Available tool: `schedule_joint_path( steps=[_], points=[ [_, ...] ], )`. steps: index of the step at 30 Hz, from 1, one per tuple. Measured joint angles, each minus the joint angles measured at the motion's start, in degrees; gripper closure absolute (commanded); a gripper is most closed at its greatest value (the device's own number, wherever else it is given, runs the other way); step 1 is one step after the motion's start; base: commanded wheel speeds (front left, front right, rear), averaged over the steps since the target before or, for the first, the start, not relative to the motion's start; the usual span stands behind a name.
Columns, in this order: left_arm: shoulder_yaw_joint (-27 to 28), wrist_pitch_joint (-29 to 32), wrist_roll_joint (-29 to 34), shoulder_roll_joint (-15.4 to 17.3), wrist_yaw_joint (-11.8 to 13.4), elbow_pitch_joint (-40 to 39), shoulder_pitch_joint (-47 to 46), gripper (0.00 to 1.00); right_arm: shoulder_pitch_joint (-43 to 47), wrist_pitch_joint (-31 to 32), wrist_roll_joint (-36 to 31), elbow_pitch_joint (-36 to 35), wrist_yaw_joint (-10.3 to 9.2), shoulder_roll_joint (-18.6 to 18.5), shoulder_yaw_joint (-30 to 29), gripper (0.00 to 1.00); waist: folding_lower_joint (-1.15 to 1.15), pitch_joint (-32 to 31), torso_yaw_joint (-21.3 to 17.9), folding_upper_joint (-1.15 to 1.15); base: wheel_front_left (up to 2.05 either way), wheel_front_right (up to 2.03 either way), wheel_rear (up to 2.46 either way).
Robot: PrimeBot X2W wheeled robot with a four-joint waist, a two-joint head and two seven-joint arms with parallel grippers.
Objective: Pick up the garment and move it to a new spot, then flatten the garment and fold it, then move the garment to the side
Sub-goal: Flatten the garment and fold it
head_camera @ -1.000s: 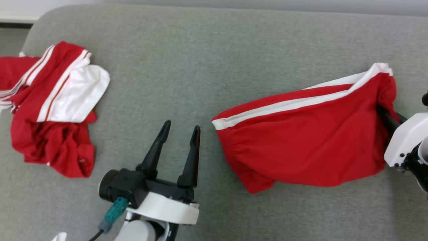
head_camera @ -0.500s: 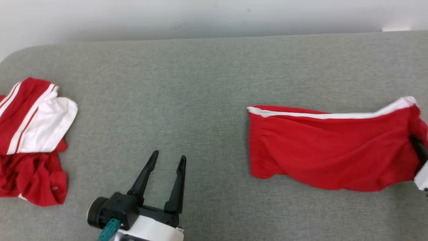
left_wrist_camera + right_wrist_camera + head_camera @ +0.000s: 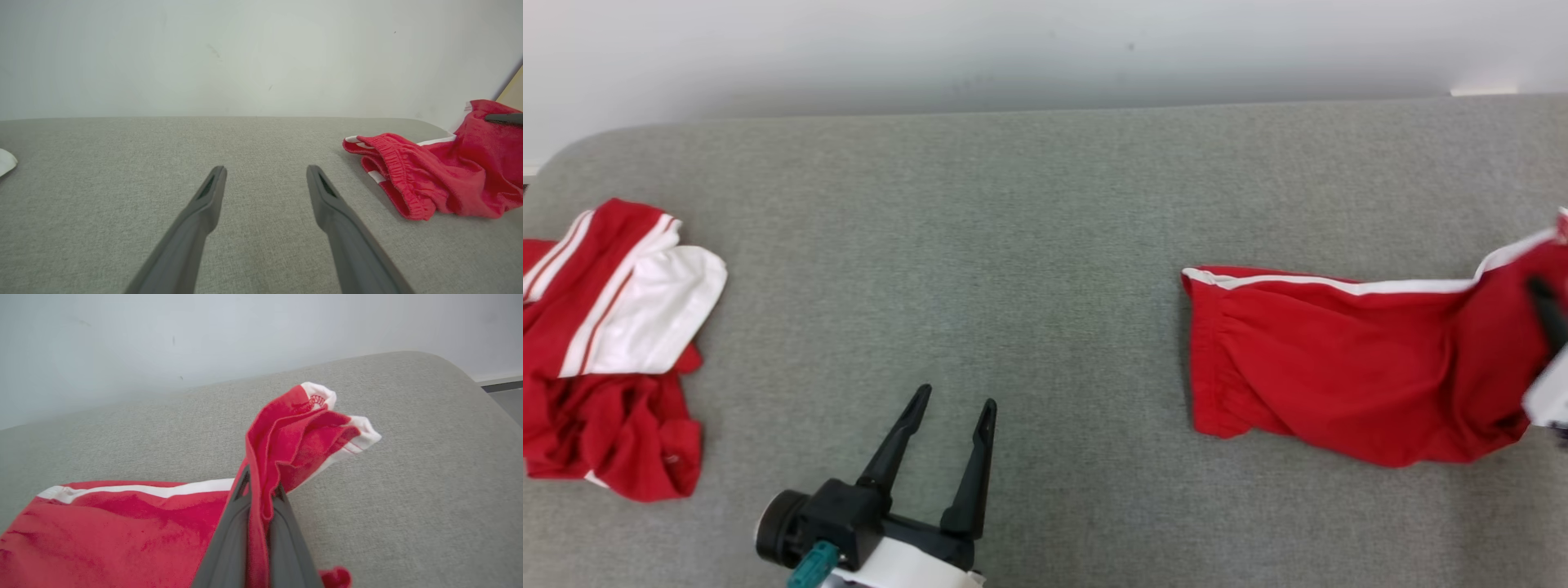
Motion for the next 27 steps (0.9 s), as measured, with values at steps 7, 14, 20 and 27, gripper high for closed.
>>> schedule_joint_path(
  steps=[7,14,20,27],
  points=[
    [0.4,0.0,0.9,-1.4,-0.3,1.5,0.1,0.00,-0.3,3.8,-0.9,-4.9,0.00,4.7,8.4,1.00,0.00,-1.1,2.2,0.00,0.00,0.00,0.00],
    [1.3,0.0,1.1,-2.7,-0.5,2.6,0.4,0.00,-0.1,3.5,-4.6,-2.3,0.00,10.0,12.3,1.00,0.00,-1.8,4.3,0.00,0.00,0.00,0.00],
    [2.0,0.0,1.5,-3.3,-0.7,3.3,0.8,0.00,-0.2,3.2,-5.1,-0.8,0.00,11.5,14.2,1.00,0.00,-2.1,5.2,0.00,0.00,0.00,0.00],
    [2.8,0.0,1.6,-3.9,-1.1,3.8,1.1,0.00,-0.3,3.0,-5.0,-0.3,0.00,12.0,16.4,1.00,0.00,-2.6,5.5,0.00,0.00,0.00,0.00]
  ],
)
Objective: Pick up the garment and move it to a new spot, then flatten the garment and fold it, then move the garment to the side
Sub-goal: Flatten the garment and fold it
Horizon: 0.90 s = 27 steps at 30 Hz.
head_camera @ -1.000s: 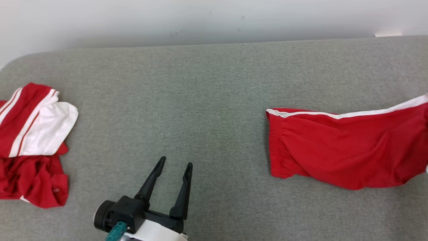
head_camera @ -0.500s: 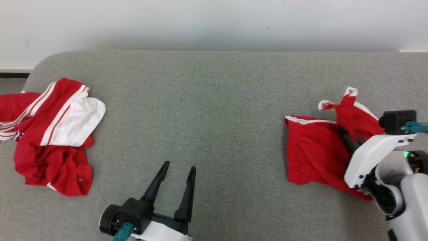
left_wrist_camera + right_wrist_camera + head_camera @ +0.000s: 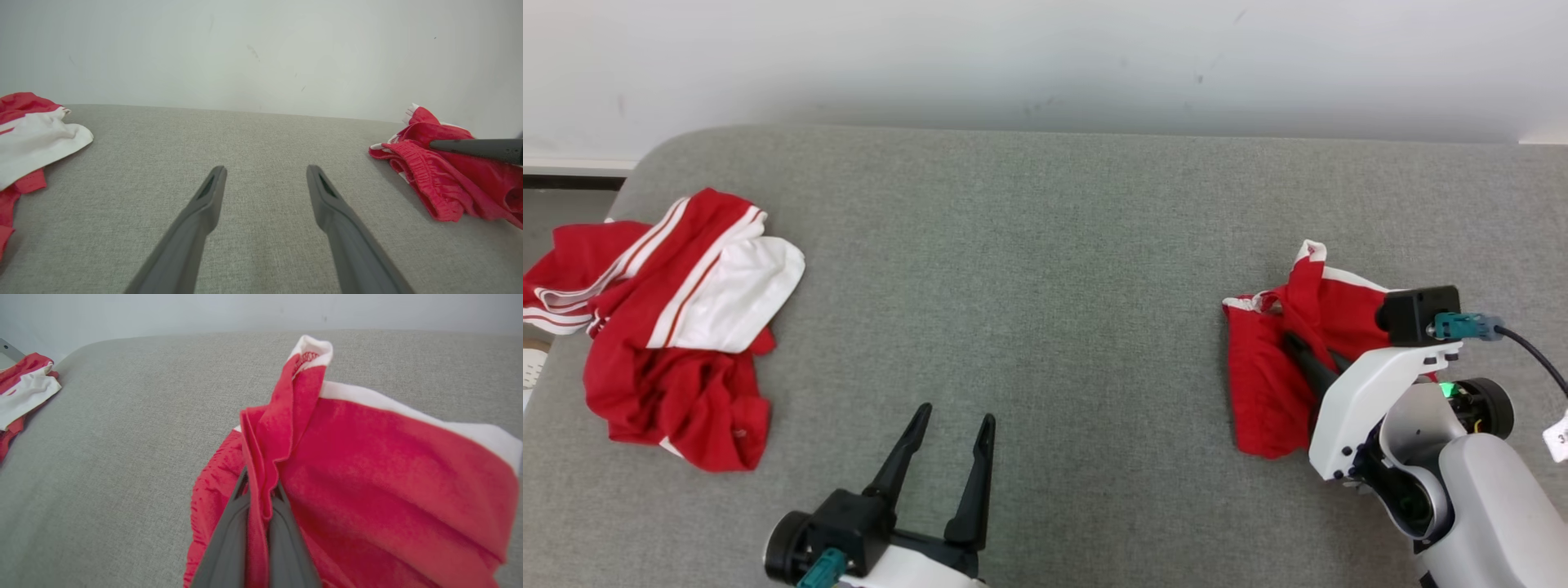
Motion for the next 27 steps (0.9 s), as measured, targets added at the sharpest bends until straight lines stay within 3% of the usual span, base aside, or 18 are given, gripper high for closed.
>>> schedule_joint_path(
  steps=[1,3,4,13,19,27],
  points=[
    [0.1,0.0,0.0,-0.1,-0.1,0.1,0.1,0.00,0.0,-0.1,0.1,0.1,0.00,0.0,0.3,0.96,0.00,-0.1,0.0,0.00,0.00,0.00,0.00],
    [0.3,0.0,0.0,-0.1,-0.1,0.3,0.2,0.00,0.0,-0.1,0.6,0.0,0.00,0.0,1.7,0.53,0.00,-0.3,0.0,0.00,0.00,0.00,0.00],
    [0.5,0.0,0.1,-0.2,-0.1,0.4,0.2,0.00,0.1,-0.2,0.9,-0.1,0.00,0.0,2.4,0.00,0.00,-0.4,0.0,0.00,0.00,0.00,0.00],
    [2.1,0.0,0.3,-0.5,-0.1,1.3,1.4,0.00,2.3,-1.9,5.8,-5.1,0.00,-0.5,9.7,0.00,0.00,-2.0,-1.0,0.00,0.00,0.00,0.00],
    [3.3,0.0,0.5,-0.6,0.0,2.0,2.9,0.00,7.3,-4.9,7.5,-10.4,0.00,-2.8,13.9,0.00,0.01,-4.4,-2.1,0.00,0.00,0.00,0.00],
    [6.0,0.0,1.1,-0.7,0.7,1.3,5.9,0.00,15.6,-14.8,0.7,-14.5,0.00,-7.4,10.6,0.00,0.00,-7.9,-3.7,0.00,0.00,0.00,0.00]
  ],
)
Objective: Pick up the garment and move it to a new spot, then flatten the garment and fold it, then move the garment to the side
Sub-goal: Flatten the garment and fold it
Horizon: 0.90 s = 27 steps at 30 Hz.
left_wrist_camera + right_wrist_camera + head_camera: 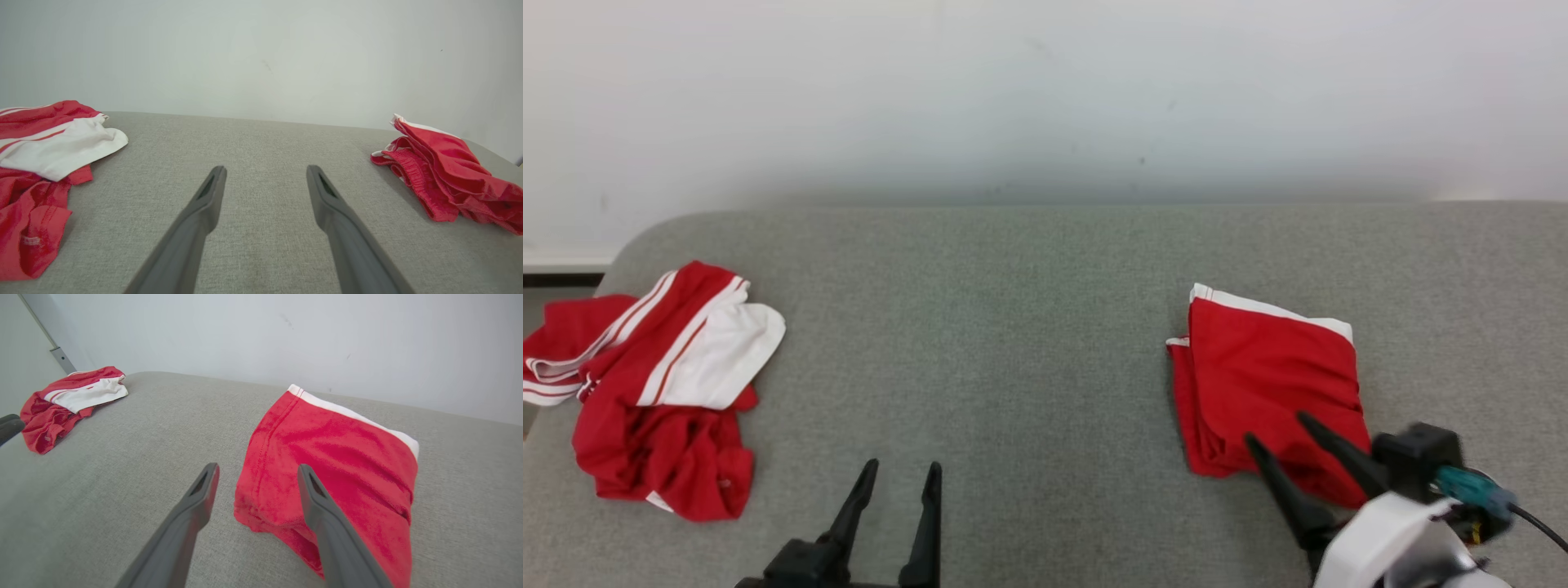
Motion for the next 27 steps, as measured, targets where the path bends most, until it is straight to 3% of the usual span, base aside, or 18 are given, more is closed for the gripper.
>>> schedule_joint_path(
  steps=[14,19,27],
  points=[
    [4.6,0.0,2.3,0.0,0.1,-2.2,5.5,0.00,11.7,-22.2,-9.9,4.3,0.00,1.2,-19.4,0.00,0.00,-4.9,-2.2,0.00,0.00,0.00,0.00],
    [5.7,0.0,2.7,-0.1,-0.5,-2.4,7.2,0.00,13.4,-26.3,-11.6,7.7,0.00,2.2,-21.9,0.00,0.00,-6.0,-2.5,0.00,0.00,0.00,0.00],
    [7.0,0.0,2.9,-0.2,-0.5,-3.2,8.9,0.00,14.3,-27.1,-10.6,9.5,0.00,2.3,-22.1,0.00,0.00,-7.2,-2.7,0.00,0.00,0.00,0.00]
  ],
)
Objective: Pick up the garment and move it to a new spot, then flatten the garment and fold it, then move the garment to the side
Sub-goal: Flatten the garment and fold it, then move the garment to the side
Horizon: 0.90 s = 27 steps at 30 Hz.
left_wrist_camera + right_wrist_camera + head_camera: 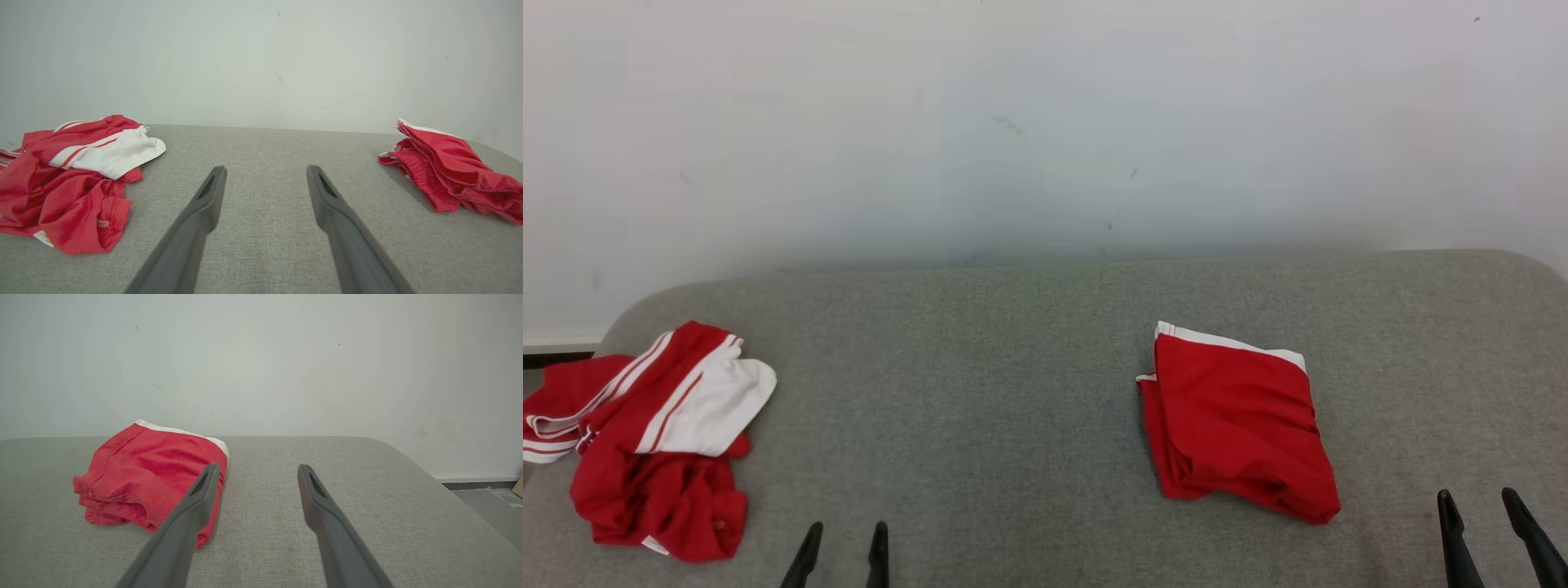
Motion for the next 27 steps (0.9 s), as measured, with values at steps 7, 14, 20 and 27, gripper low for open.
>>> schedule_joint_path(
  steps=[7,14,20,27],
  points=[
    [0.4,0.0,0.1,0.0,-0.2,-0.1,0.5,0.00,0.6,0.0,-0.2,-0.2,0.00,0.3,-0.3,0.00,0.00,-0.1,0.2,0.00,0.00,0.00,0.00],
    [0.2,0.0,0.1,0.0,-0.2,-0.1,0.5,0.00,0.6,-0.1,-0.2,-0.1,0.01,0.5,1.0,0.00,0.00,0.0,0.4,0.00,0.00,0.00,0.00],
    [-0.1,0.0,0.0,0.0,-0.1,-0.2,0.4,0.00,-0.9,0.3,7.3,0.9,0.00,0.3,2.9,0.00,0.00,0.9,0.7,0.00,0.00,0.00,0.00],
    [-1.6,0.0,-0.1,-0.1,-0.1,-0.1,-0.5,0.00,-7.8,14.7,22.8,1.9,0.00,-4.0,3.5,0.00,0.00,2.9,2.1,0.00,0.00,0.00,0.00]
  ],
)
